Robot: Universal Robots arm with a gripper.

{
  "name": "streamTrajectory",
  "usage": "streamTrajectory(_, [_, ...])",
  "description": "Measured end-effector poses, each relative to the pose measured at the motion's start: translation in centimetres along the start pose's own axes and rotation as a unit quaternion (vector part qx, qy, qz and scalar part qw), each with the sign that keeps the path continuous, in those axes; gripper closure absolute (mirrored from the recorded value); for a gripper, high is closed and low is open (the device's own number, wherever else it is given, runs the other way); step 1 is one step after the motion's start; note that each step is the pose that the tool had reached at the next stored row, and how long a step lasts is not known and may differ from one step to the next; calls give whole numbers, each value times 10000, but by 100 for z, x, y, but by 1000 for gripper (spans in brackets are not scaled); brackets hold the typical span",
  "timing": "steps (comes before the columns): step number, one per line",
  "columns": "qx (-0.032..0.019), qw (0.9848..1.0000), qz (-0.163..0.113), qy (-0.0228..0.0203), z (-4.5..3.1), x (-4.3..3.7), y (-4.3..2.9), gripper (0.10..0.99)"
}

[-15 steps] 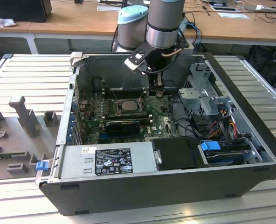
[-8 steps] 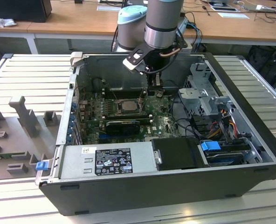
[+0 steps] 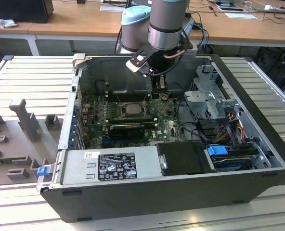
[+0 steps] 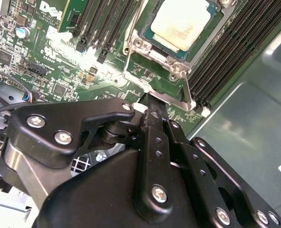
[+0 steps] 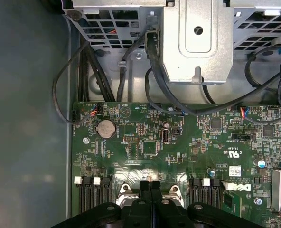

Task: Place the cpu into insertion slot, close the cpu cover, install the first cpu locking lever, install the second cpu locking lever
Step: 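Close the cpu cover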

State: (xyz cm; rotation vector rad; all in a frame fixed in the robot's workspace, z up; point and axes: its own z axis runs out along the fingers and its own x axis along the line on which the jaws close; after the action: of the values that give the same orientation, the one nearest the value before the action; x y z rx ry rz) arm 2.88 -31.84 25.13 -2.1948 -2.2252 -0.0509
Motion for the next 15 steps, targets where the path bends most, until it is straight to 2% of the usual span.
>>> streamTrajectory(15, [0, 10000, 0, 0, -1, 1, -47, 980])
